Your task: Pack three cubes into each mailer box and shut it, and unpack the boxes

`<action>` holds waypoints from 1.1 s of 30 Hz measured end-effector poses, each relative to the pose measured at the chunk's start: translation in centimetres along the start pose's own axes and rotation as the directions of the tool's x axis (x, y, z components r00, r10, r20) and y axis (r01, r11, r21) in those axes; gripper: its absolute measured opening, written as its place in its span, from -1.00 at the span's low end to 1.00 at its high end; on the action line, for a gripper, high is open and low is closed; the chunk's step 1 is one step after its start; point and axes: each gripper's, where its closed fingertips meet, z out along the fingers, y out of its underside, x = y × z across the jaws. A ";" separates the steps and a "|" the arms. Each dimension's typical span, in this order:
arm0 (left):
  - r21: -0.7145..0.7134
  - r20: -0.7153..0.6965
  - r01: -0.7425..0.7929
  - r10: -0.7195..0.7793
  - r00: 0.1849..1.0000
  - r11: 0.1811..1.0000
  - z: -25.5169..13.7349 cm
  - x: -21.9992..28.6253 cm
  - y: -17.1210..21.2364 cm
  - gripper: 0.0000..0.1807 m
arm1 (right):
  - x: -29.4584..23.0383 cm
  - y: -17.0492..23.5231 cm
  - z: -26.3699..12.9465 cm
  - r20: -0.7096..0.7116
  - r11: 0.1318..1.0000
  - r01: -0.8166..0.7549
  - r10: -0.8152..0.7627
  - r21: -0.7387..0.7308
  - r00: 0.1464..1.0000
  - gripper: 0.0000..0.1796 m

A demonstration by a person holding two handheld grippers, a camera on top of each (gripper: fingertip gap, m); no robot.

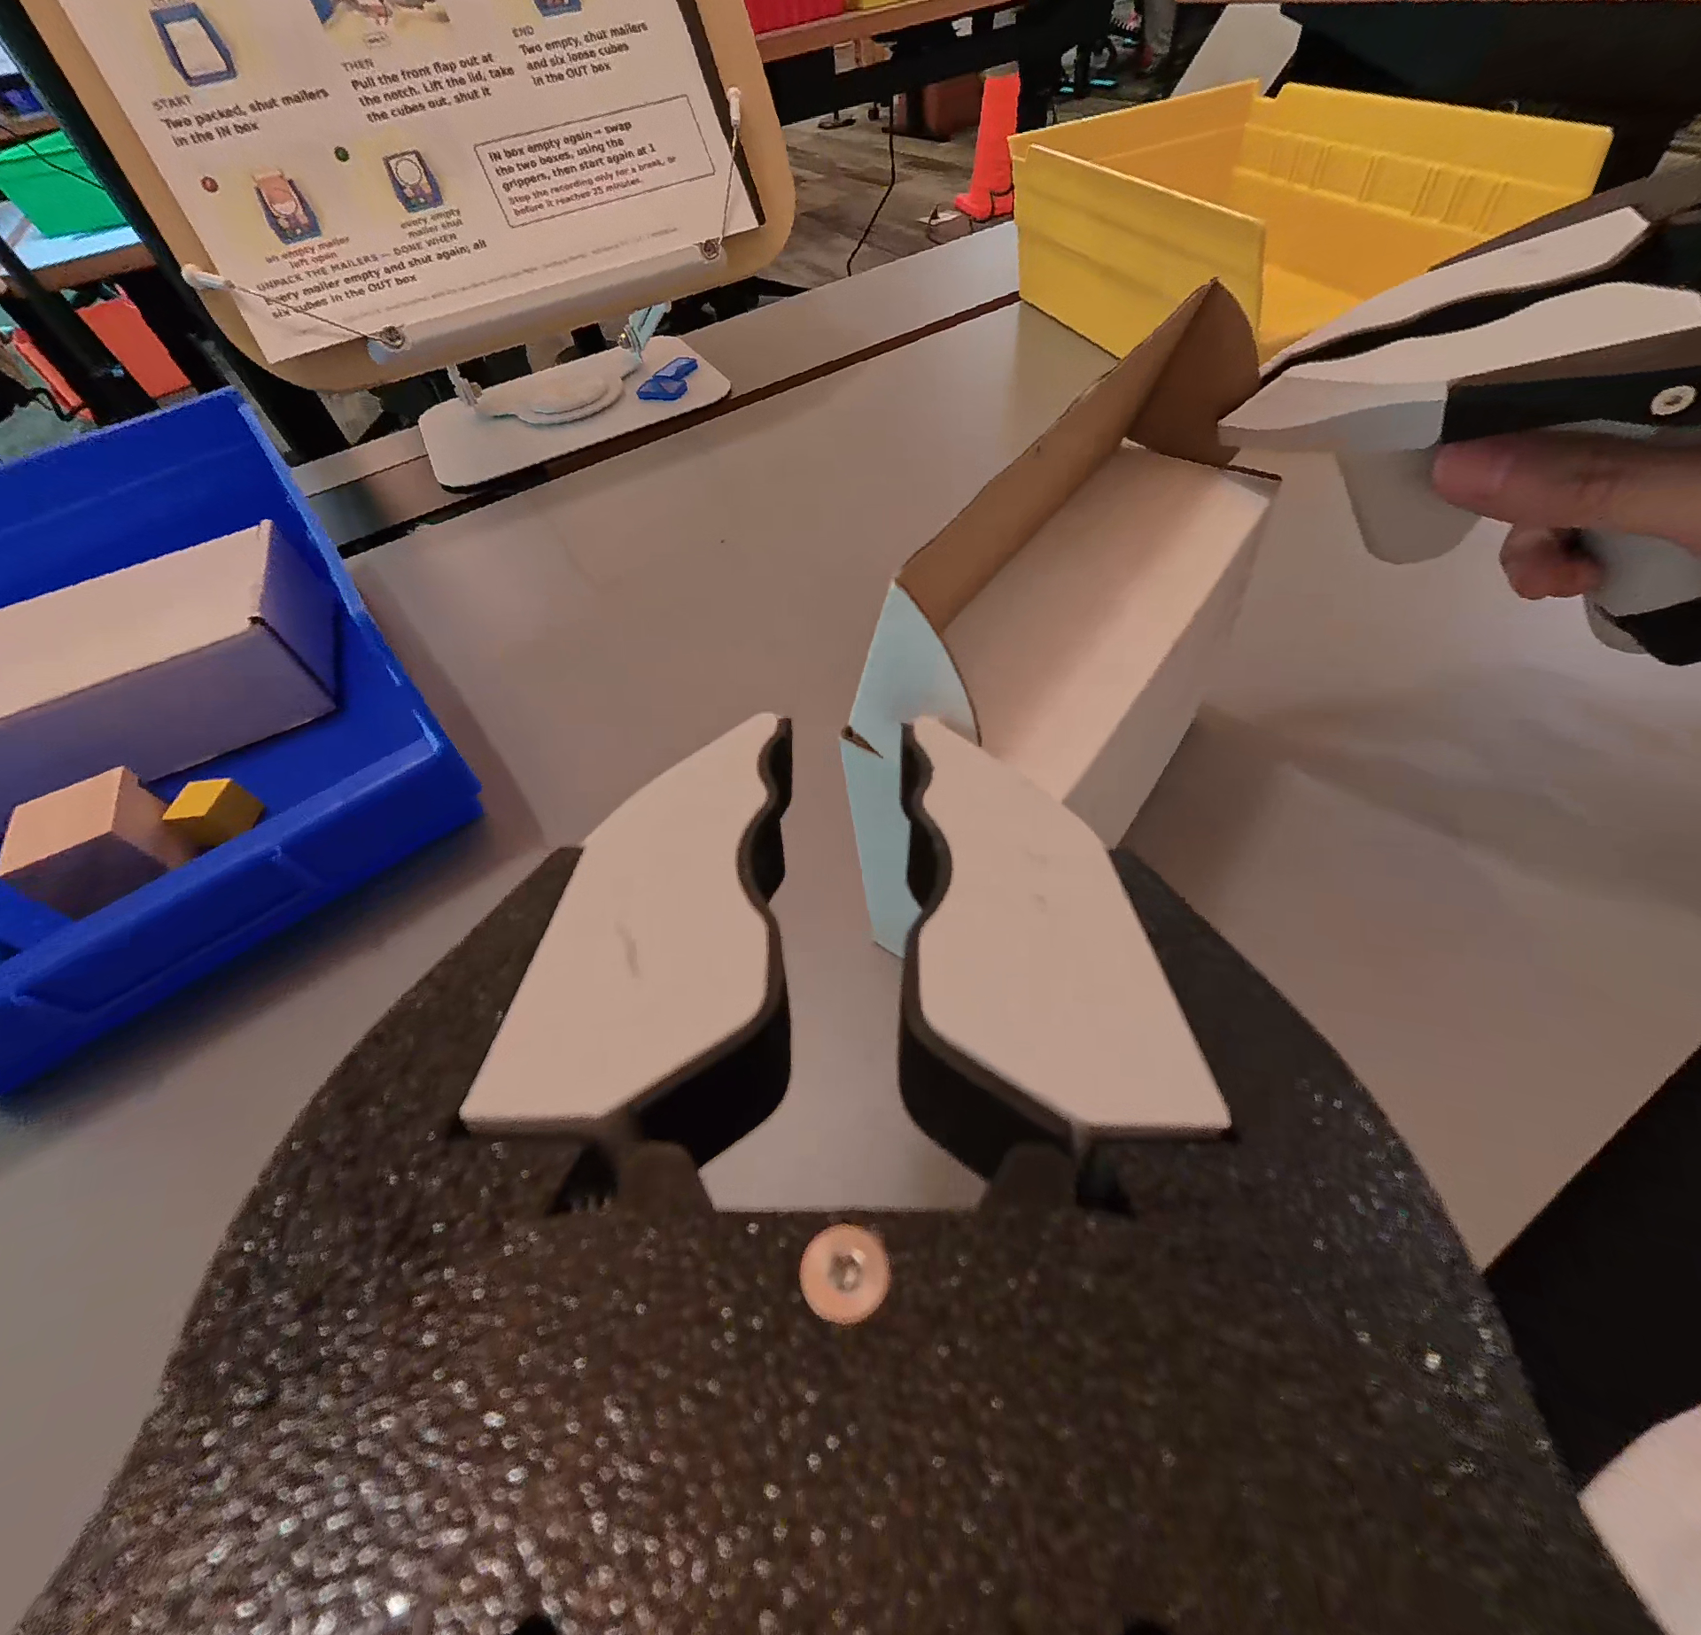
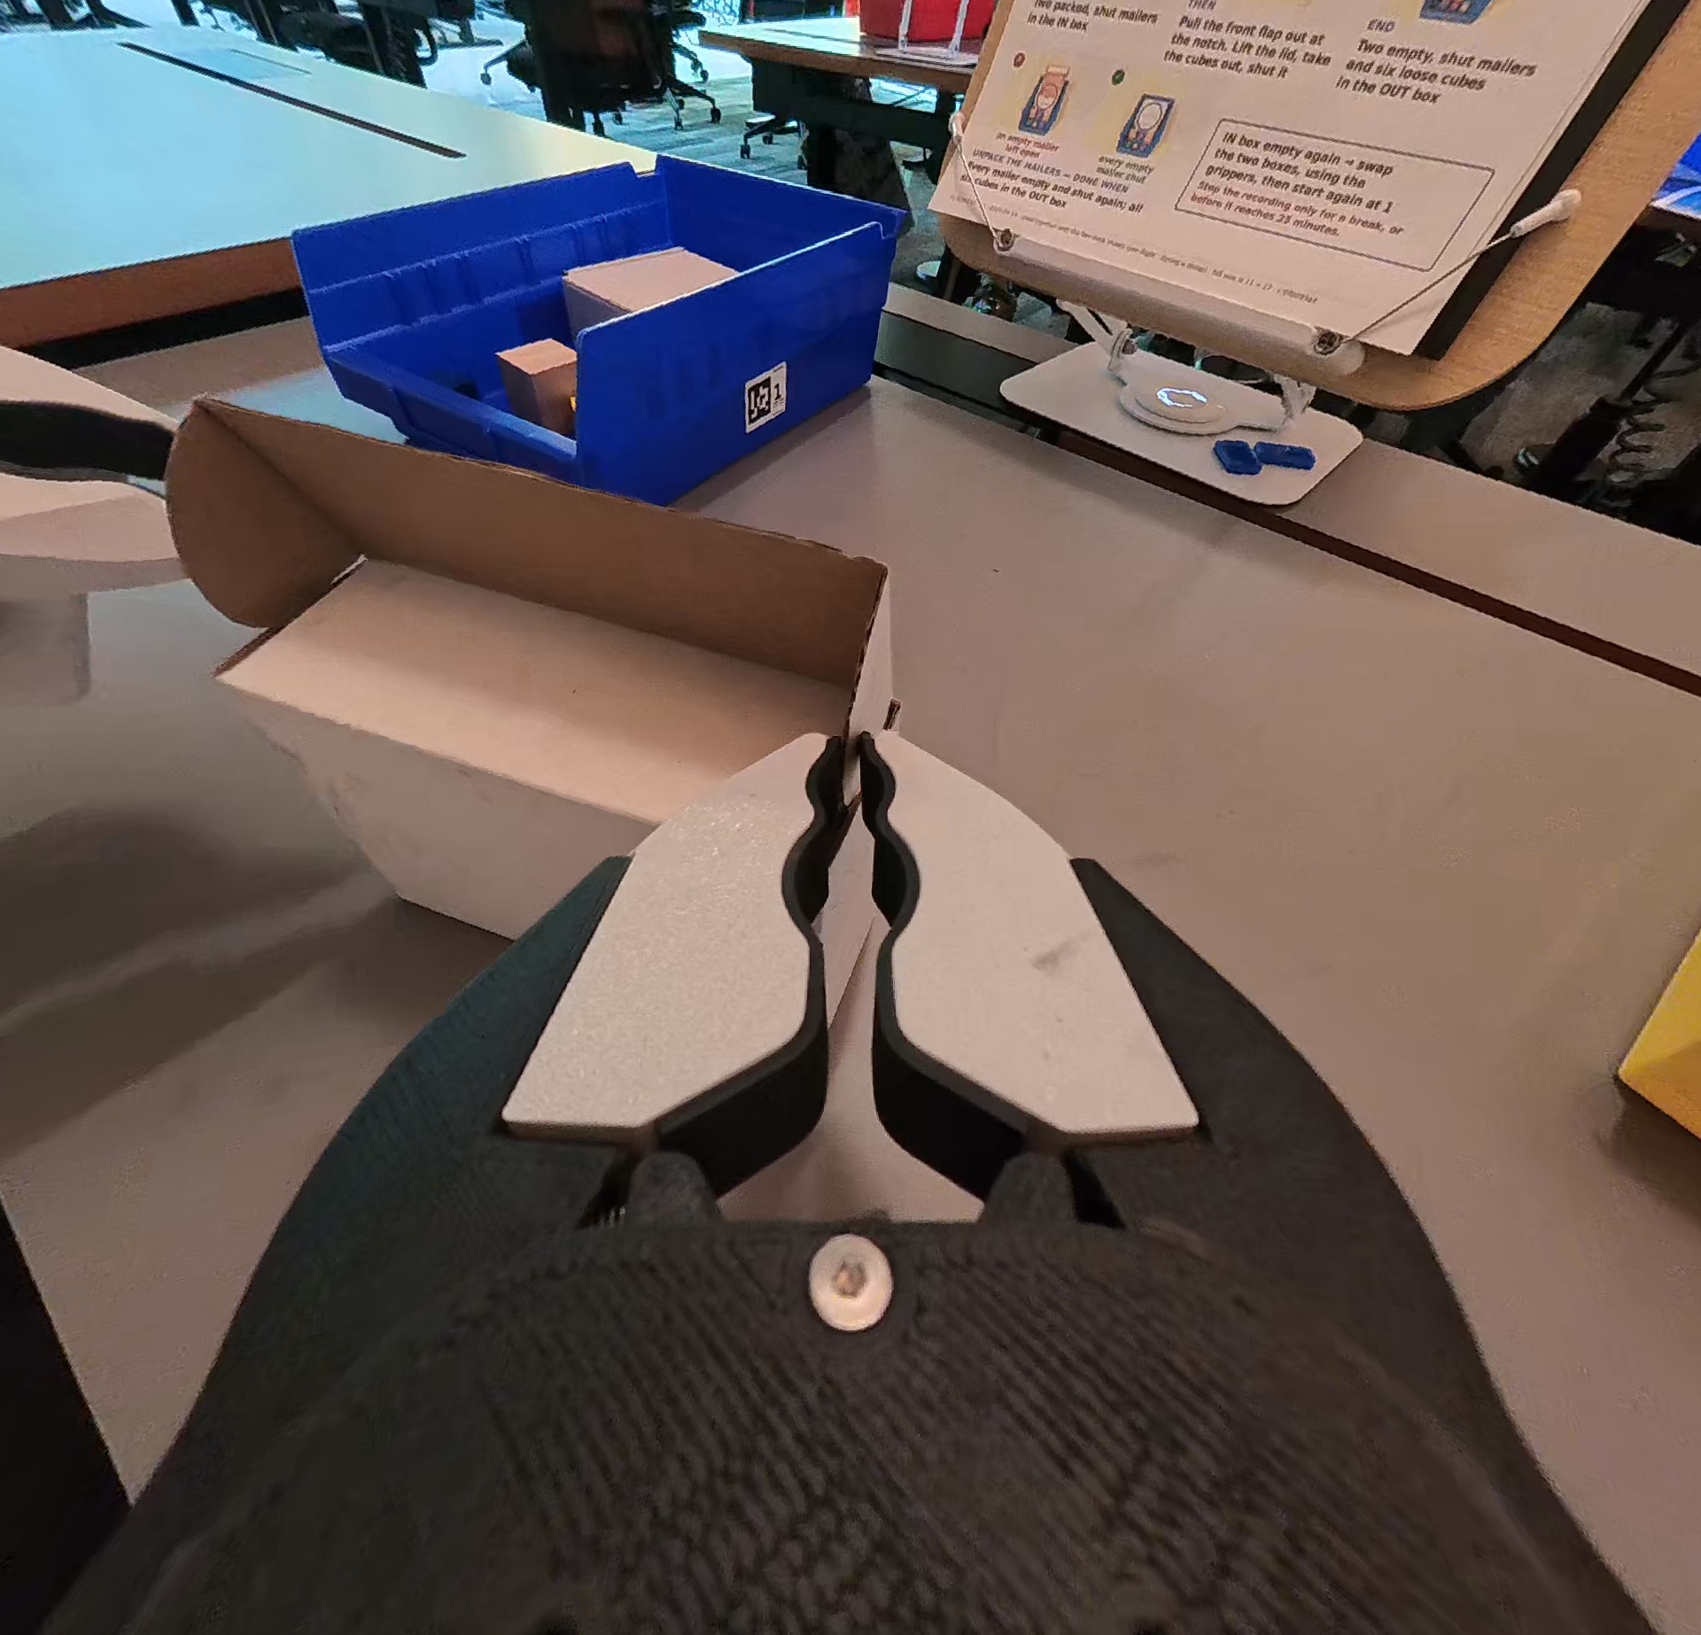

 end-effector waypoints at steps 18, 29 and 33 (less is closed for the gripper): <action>-0.111 -0.037 0.000 -0.004 0.999 0.994 -0.4 1.4 0.7 -0.85 | 0.1 0.2 -0.2 -0.107 1.000 0.008 -0.010 -0.025 0.994 -0.97; -0.145 0.030 0.057 -0.054 0.998 0.988 0.3 1.1 1.2 -0.97 | -0.5 0.3 -0.5 -0.118 0.999 0.048 -0.050 -0.024 0.992 -0.96; -0.176 -0.001 0.254 -0.259 0.966 0.951 0.5 0.8 1.0 -0.97 | -0.9 0.3 -0.6 -0.160 0.997 0.078 -0.080 -0.021 0.984 -0.96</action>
